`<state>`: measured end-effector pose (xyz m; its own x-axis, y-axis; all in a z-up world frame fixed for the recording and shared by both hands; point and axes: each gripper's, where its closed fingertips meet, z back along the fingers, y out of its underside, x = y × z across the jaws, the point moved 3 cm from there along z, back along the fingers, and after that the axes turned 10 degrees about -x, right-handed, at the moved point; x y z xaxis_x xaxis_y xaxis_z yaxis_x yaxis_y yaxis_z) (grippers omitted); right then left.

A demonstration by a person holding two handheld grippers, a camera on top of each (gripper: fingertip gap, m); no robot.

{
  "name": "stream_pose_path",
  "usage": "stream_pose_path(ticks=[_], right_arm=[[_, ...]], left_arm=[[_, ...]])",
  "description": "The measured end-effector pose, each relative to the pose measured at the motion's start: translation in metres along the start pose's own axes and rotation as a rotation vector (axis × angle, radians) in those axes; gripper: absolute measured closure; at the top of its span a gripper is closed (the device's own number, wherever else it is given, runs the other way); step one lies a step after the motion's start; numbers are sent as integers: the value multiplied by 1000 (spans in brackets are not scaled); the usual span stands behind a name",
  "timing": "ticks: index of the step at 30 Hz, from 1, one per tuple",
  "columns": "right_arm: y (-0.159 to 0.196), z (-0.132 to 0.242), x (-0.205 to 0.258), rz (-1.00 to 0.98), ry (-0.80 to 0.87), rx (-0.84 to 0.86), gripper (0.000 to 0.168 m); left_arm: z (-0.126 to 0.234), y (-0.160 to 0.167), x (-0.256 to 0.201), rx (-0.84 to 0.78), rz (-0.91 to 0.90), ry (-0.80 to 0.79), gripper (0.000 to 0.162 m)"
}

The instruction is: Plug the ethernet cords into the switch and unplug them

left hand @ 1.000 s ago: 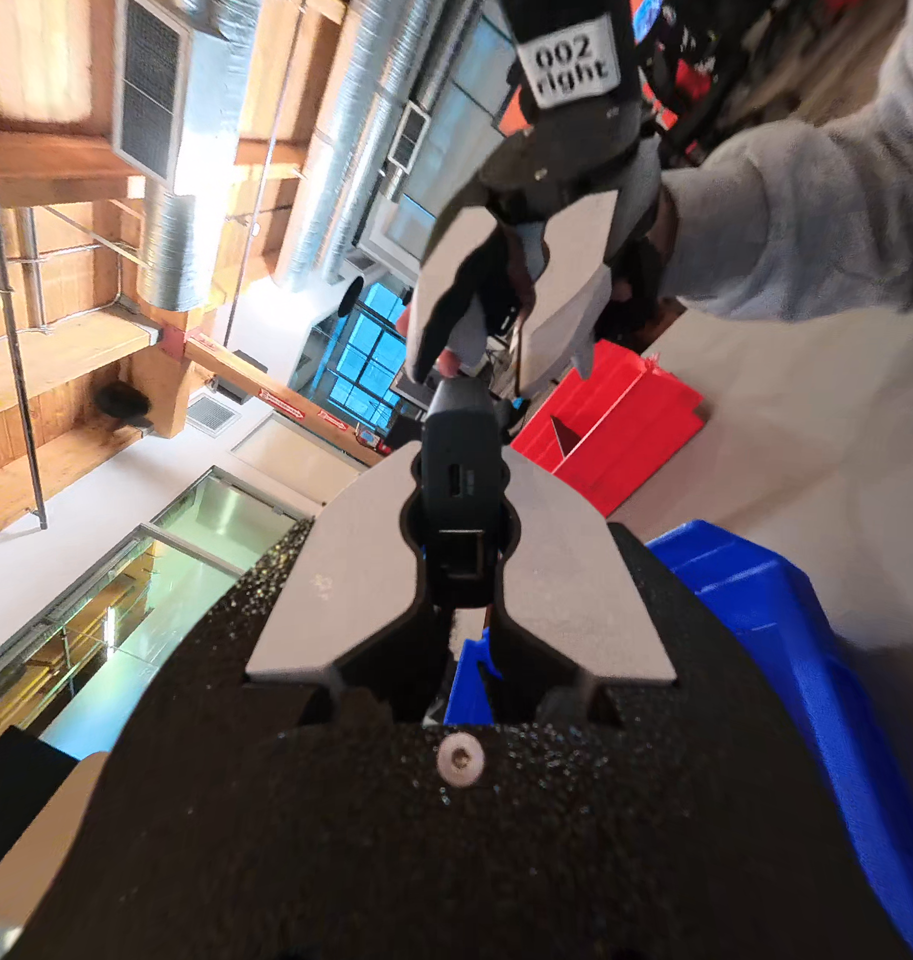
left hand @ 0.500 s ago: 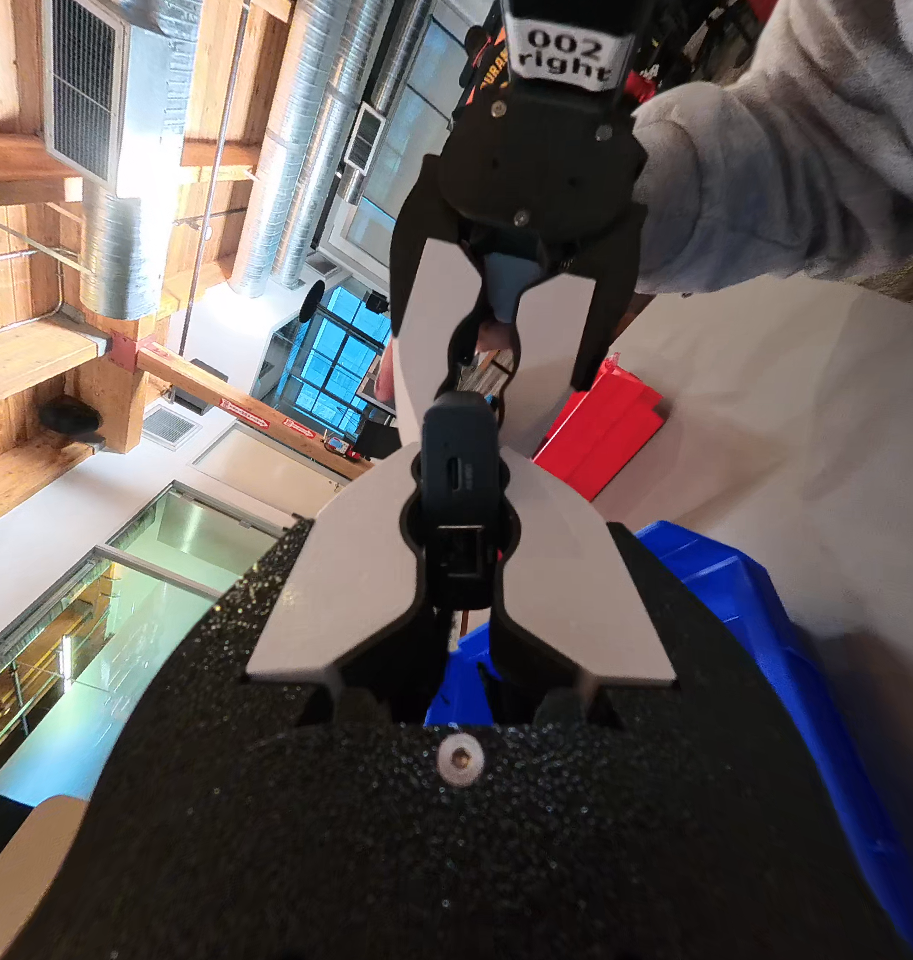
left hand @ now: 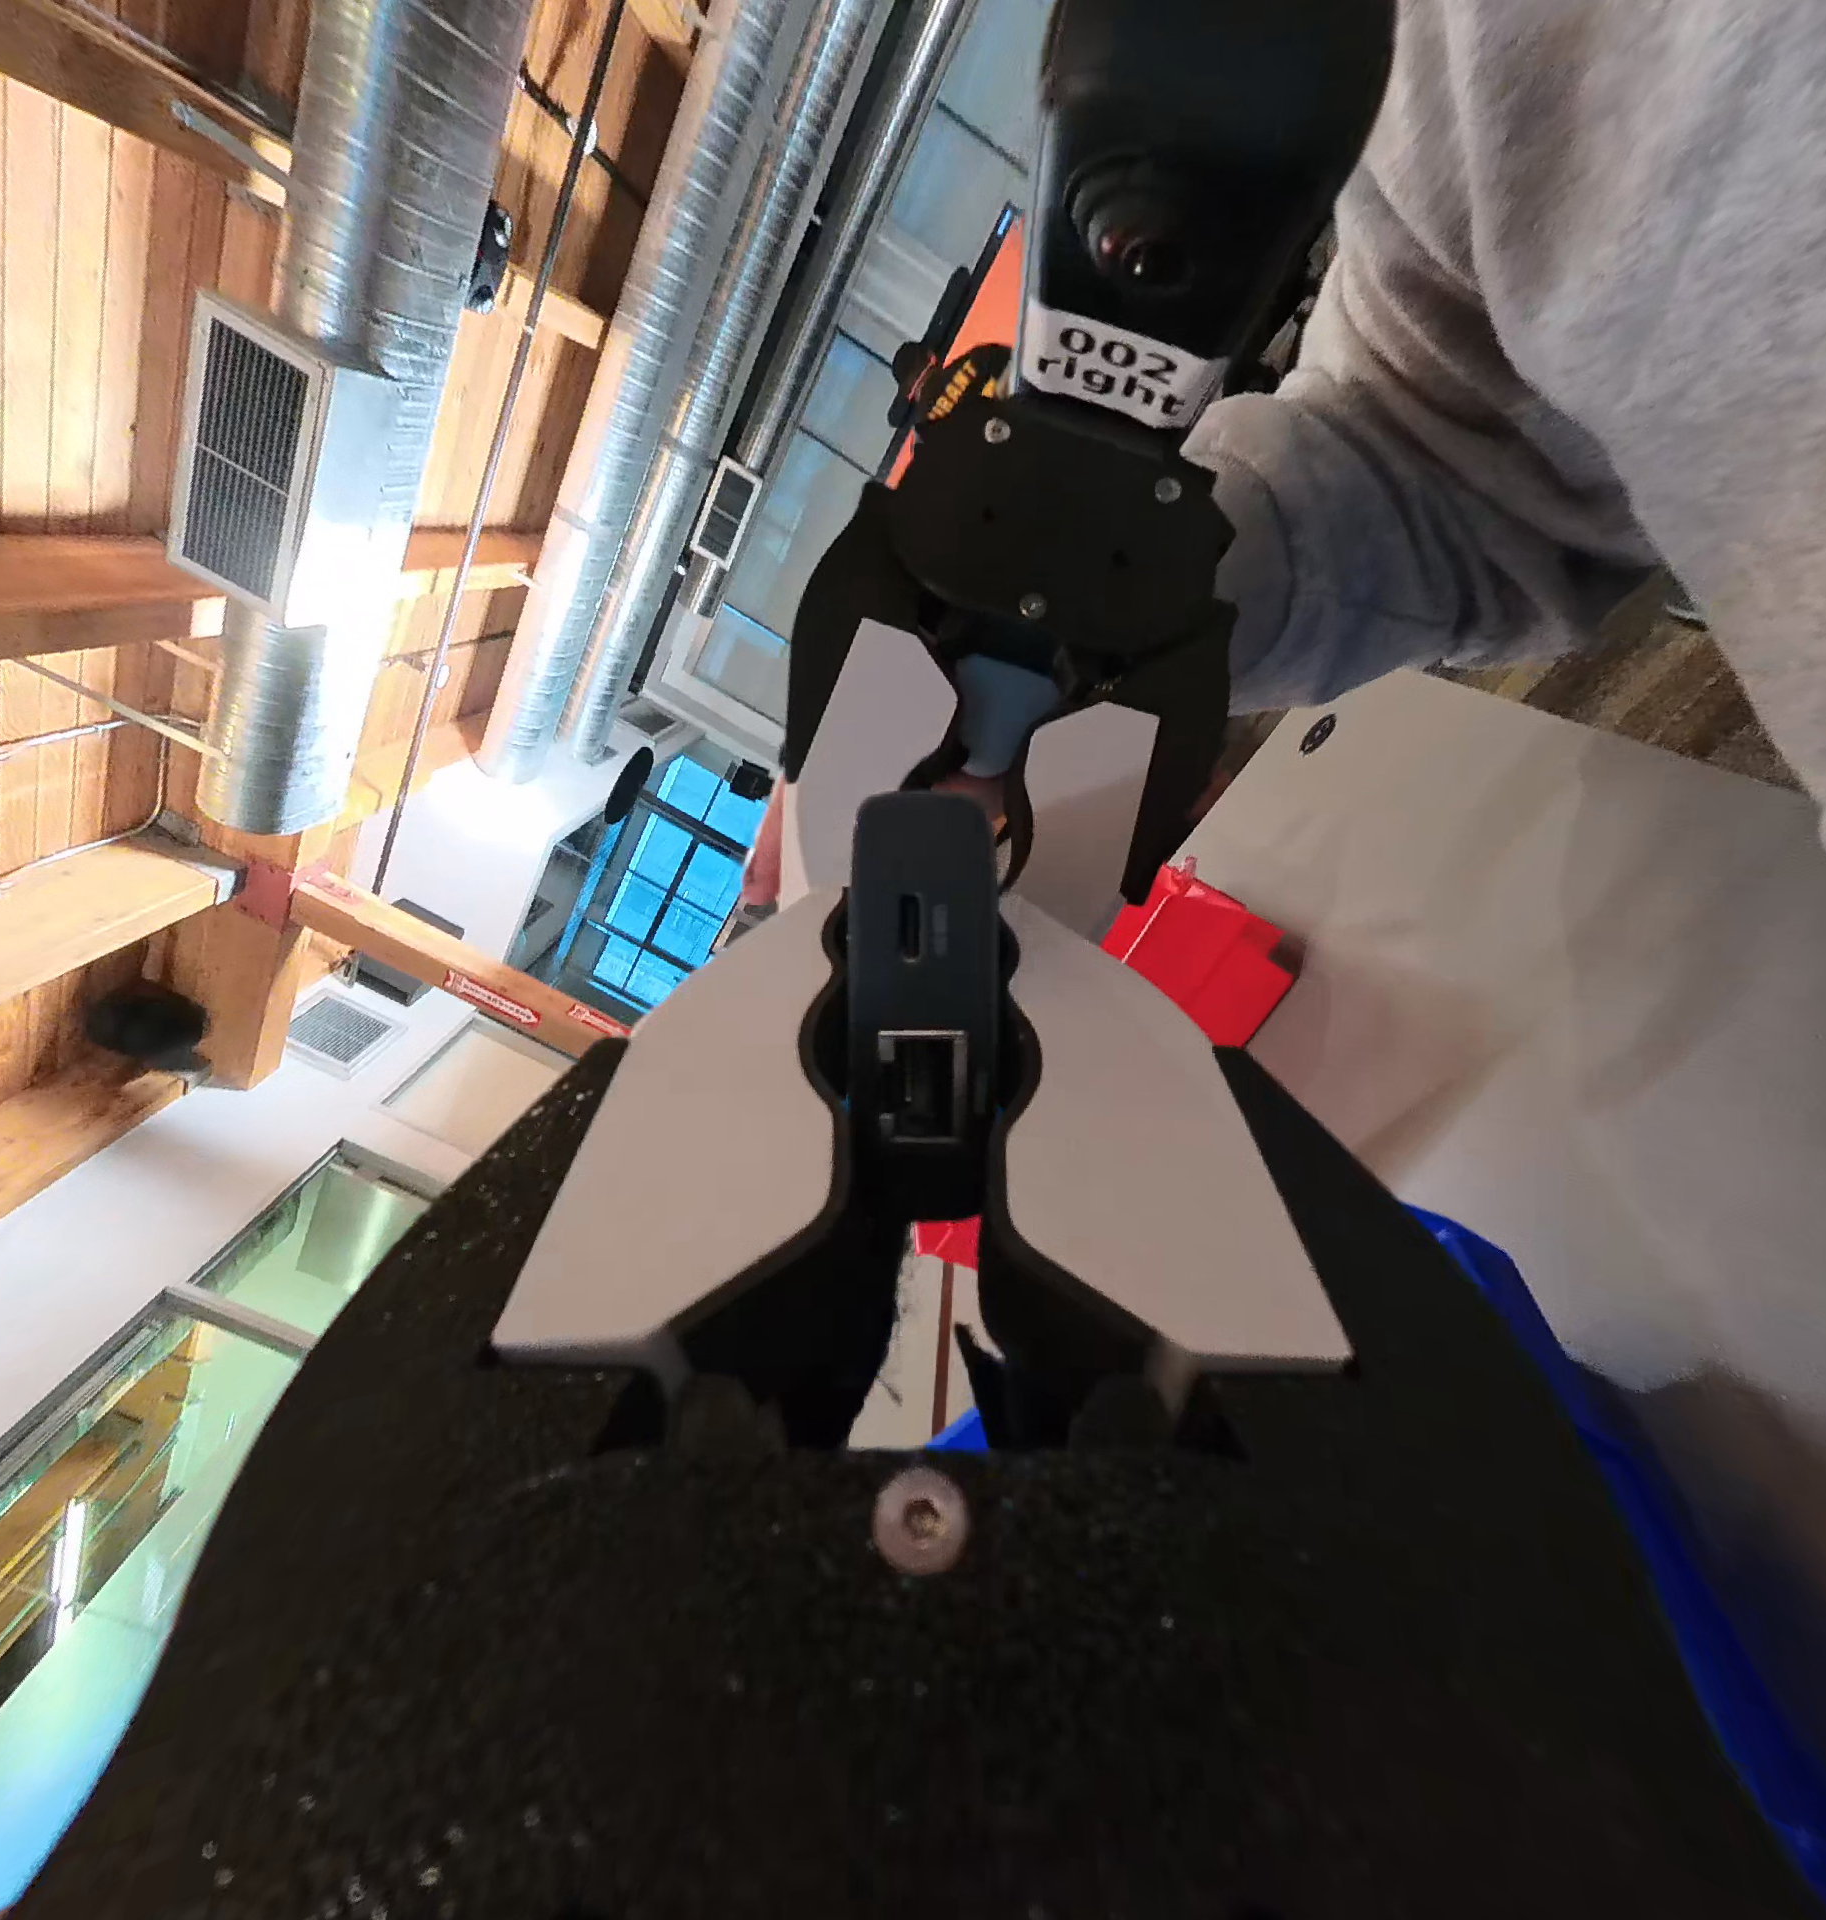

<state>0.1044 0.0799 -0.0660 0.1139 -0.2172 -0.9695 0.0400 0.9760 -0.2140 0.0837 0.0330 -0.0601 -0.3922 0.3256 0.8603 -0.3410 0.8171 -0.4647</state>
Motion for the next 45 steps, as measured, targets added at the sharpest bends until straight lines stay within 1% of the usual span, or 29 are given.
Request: stream_pose_path(ticks=[4, 9, 13, 18, 20, 23, 25, 27, 30, 32, 34, 38, 40, 41, 43, 45], right_arm=[[-5, 0, 5, 41, -7, -5, 143], [-10, -1, 9, 1, -49, -43, 142], [-14, 3, 6, 8, -40, -99, 140], [-14, 8, -1, -114, -26, -151, 121], [-13, 7, 0, -89, -21, -117, 121], [-14, 4, 3, 26, -2, -59, 122], [-16, 5, 3, 50, 4, -43, 123], [-18, 7, 0, -15, -7, -42, 121], [-20, 11, -4, -189, -62, -79, 112], [-24, 13, -5, -321, -103, -134, 110], [-26, 12, -6, -432, -115, -149, 109], [-15, 2, -5, -502, -104, -54, 112], [-12, -3, -4, -495, -102, -22, 118], [-10, -4, -4, -476, -99, -12, 124], [-10, -6, 0, -450, -115, 0, 130], [-13, -6, 6, -415, -139, -2, 140]], left_arm=[[-4, -9, -4, -50, 2, 20, 141], [-9, -19, -11, -99, -9, 54, 141], [-7, -24, -9, -140, 9, 48, 141], [-5, -28, -8, -218, 77, 45, 140], [-5, -26, -8, -217, 85, 45, 141], [-7, -23, -9, -212, 88, 49, 141], [-6, -25, -9, -231, 93, 47, 141], [-4, -28, -7, -261, 110, 39, 141], [-1, -30, -2, -306, 153, 17, 140], [3, -27, 4, -342, 208, -17, 140], [8, -24, 10, -390, 273, -48, 140], [12, -14, 15, -444, 389, -64, 140], [12, -11, 15, -470, 424, -68, 141], [13, -12, 14, -483, 432, -60, 140], [12, -13, 13, -483, 422, -48, 140], [11, -15, 10, -474, 396, -28, 140]])
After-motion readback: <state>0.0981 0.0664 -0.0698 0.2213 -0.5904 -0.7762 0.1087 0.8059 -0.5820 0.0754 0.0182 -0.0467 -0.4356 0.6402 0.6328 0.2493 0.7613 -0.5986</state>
